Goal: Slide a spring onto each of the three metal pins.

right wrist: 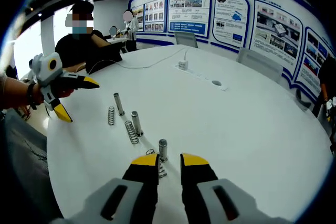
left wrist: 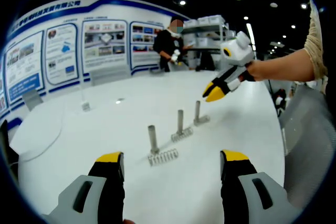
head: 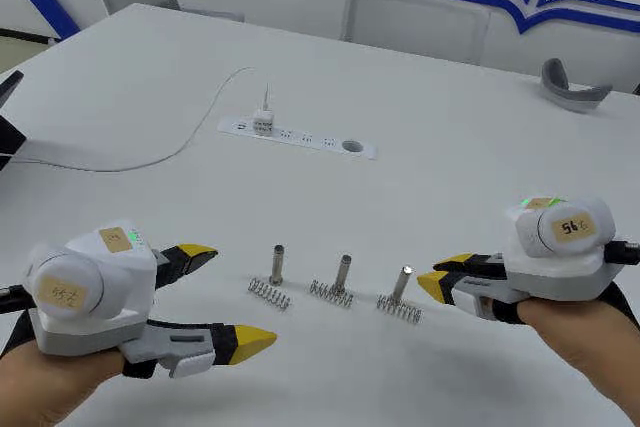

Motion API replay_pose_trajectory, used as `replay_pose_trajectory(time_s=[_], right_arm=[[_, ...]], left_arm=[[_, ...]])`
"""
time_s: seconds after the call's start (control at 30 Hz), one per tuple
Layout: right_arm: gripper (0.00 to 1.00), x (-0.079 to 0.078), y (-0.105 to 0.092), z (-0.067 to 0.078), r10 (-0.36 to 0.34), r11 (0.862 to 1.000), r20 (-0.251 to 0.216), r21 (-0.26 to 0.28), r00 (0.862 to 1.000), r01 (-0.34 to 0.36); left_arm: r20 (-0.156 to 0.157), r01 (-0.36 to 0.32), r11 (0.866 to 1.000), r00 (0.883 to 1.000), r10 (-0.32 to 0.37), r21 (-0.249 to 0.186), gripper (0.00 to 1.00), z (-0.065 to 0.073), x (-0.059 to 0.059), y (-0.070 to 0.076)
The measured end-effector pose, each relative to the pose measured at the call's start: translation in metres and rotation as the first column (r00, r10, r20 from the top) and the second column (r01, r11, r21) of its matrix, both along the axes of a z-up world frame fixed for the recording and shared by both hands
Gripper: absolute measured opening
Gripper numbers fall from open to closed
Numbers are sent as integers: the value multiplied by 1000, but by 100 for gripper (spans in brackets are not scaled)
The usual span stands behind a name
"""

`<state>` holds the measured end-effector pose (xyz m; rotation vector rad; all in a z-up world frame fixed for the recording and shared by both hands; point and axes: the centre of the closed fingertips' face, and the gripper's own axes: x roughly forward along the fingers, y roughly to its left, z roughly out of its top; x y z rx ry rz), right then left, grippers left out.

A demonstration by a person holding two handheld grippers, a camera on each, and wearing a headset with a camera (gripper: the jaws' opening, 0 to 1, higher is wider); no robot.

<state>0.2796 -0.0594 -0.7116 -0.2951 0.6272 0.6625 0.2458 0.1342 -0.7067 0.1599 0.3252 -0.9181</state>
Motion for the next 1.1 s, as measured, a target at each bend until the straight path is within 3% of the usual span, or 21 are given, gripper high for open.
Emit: replay_pose_trajectory(time_s=[0.43, 0.6, 1.1], right_arm=[[17, -7, 5, -21, 110, 994, -40, -23, 993, -111], [16, -9, 7, -31, 152, 986, -59, -58, 987, -155], [15, -13, 14, -47, 273, 948, -119, -137, 955, -288]], left_arm=[[-5, -1, 1000, 1000, 1, 3, 76, -1, -1, -1], [-11, -2, 1000, 1000, 2, 6, 76, -4, -2, -1], [-17, -6, 1000, 1000, 6, 8, 75, -6, -1, 1]])
